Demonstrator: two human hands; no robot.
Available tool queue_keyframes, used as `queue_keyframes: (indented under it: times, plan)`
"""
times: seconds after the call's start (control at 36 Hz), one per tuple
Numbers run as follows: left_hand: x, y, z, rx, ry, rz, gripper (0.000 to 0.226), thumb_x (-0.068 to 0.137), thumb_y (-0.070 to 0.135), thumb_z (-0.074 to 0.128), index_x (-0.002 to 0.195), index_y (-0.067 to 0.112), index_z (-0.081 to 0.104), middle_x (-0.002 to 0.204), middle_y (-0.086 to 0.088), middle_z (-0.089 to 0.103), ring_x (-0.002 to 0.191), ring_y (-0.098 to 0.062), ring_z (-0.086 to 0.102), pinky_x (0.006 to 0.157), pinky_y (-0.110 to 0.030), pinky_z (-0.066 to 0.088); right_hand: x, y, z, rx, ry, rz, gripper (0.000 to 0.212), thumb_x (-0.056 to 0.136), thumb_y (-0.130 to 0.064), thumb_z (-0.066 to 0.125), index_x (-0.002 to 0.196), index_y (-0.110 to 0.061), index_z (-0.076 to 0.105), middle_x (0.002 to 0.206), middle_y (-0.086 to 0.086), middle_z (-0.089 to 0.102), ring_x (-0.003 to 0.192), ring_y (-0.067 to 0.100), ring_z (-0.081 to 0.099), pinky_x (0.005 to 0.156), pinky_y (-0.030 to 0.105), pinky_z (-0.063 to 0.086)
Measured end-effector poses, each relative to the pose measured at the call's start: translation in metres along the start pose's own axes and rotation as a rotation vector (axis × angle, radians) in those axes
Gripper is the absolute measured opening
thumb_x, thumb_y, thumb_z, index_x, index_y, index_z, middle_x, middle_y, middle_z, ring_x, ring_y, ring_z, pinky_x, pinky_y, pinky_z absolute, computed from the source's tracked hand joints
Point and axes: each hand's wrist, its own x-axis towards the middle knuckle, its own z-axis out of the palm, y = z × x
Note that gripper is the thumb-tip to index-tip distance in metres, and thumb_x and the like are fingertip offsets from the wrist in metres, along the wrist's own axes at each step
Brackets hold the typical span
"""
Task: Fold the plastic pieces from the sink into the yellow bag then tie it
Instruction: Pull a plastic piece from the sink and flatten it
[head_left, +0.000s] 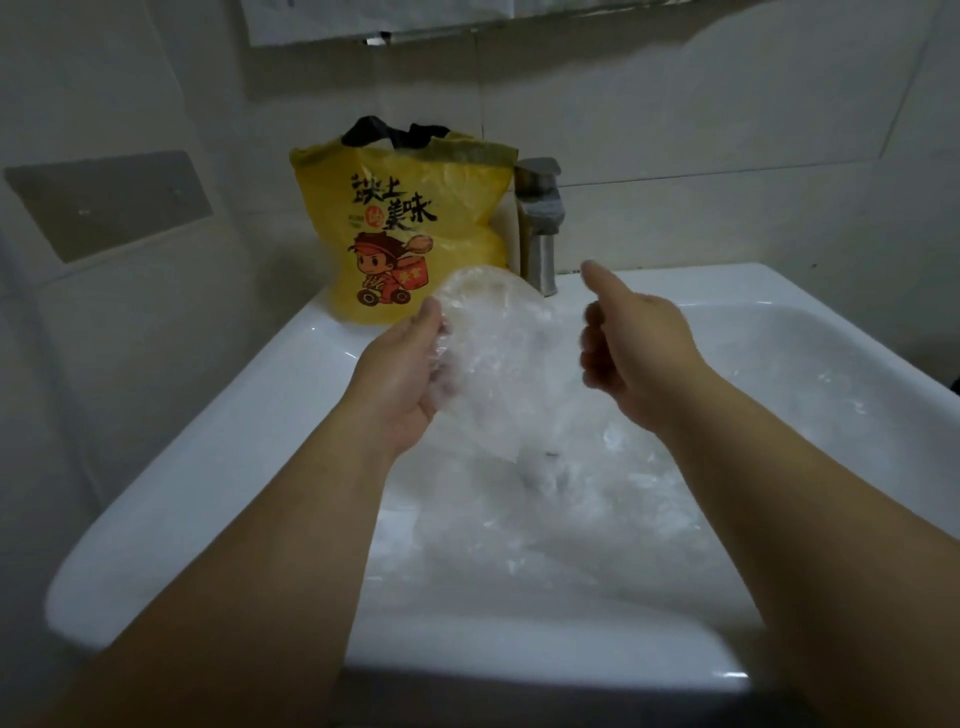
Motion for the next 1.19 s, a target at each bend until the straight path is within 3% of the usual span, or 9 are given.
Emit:
queue_keyframes:
  times: [0.22,0.5,0.56,0.64,0.75,0.81,0.92,1.03,1.19]
  plan:
    - [-0.012,0.003,0.004,-0.052,-0.194,-0.015,0.035,0.101,0.039,0.039,0.099,0.014,0.062,0.095,-0.008,0.071,0.086,-0.02,0.069,0.079,-0.035,0.056,-0.007,0.013,0.01,-0.214,-0.432,0.184,0.055,0.089,-0.051,0.059,0.129,-0.014,0.051,0.122,0.01,0.057,0.107,0.032,0.059,0.086,0.042,0.055]
    - [-0.011,-0.004,0.002,-0.036,-0.344,-0.039,0.057,0.077,0.008,0.074,0.13,0.001,0.053,0.115,-0.019,0.067,0.1,-0.026,0.067,0.086,-0.036,0.057,-0.013,0.016,0.02,0.055,-0.329,0.01,0.014,0.091,0.002,0.057,0.104,0.001,0.062,0.105,0.026,0.066,0.088,0.034,0.067,0.076,0.041,0.056]
    - [-0.01,-0.003,0.002,-0.027,-0.304,-0.044,0.039,0.085,0.005,0.067,0.123,0.005,0.058,0.1,-0.012,0.071,0.082,-0.018,0.068,0.068,-0.025,0.058,-0.011,0.014,0.017,0.087,-0.316,0.003,0.013,0.089,0.005,0.057,0.098,-0.003,0.063,0.102,0.022,0.067,0.088,0.032,0.068,0.075,0.039,0.058]
    - [-0.011,-0.003,0.002,0.045,-0.165,-0.085,0.013,0.089,0.008,0.063,0.096,0.019,0.066,0.072,0.007,0.059,0.052,-0.004,0.037,0.035,-0.012,0.027,-0.011,0.011,0.014,0.163,-0.269,0.002,0.016,0.089,0.005,0.057,0.103,-0.002,0.062,0.103,0.022,0.067,0.092,0.035,0.068,0.077,0.04,0.059]
    - [-0.009,-0.003,0.001,0.007,-0.105,-0.063,0.006,0.083,0.018,0.068,0.088,0.02,0.067,0.086,0.003,0.063,0.078,-0.011,0.055,0.07,-0.021,0.044,-0.01,0.009,0.011,0.21,-0.224,0.0,0.011,0.089,0.001,0.06,0.096,-0.007,0.063,0.099,0.019,0.069,0.088,0.032,0.069,0.071,0.038,0.06]
    - [-0.01,0.0,0.001,-0.08,-0.136,-0.057,0.028,0.074,0.023,0.072,0.101,0.016,0.065,0.097,0.0,0.069,0.096,-0.015,0.062,0.09,-0.031,0.048,-0.008,0.009,0.008,0.145,-0.212,-0.012,0.01,0.087,-0.002,0.065,0.091,-0.011,0.063,0.093,0.014,0.069,0.082,0.027,0.07,0.068,0.034,0.059]
    - [-0.012,0.003,0.002,-0.154,-0.269,-0.048,0.072,0.069,0.029,0.082,0.132,0.009,0.055,0.122,-0.013,0.066,0.112,-0.027,0.064,0.089,-0.04,0.054,-0.01,0.014,0.009,-0.113,-0.227,-0.103,0.01,0.083,-0.009,0.072,0.086,-0.013,0.064,0.089,0.011,0.068,0.079,0.024,0.067,0.069,0.032,0.057]
    - [-0.015,0.002,0.005,0.023,-0.201,-0.009,0.047,0.087,0.02,0.068,0.131,0.009,0.055,0.107,-0.016,0.07,0.087,-0.024,0.07,0.07,-0.034,0.057,-0.016,0.019,0.016,-0.329,-0.299,-0.191,0.01,0.083,-0.015,0.073,0.087,-0.018,0.064,0.089,0.006,0.068,0.08,0.019,0.066,0.068,0.026,0.055]
    - [-0.014,0.003,0.004,-0.013,-0.062,0.039,0.03,0.09,0.024,0.066,0.117,0.013,0.066,0.11,-0.014,0.071,0.101,-0.032,0.069,0.09,-0.052,0.054,-0.01,0.02,0.021,-0.398,-0.211,-0.13,0.011,0.091,-0.009,0.058,0.096,-0.006,0.067,0.101,0.016,0.068,0.089,0.03,0.066,0.085,0.044,0.056]
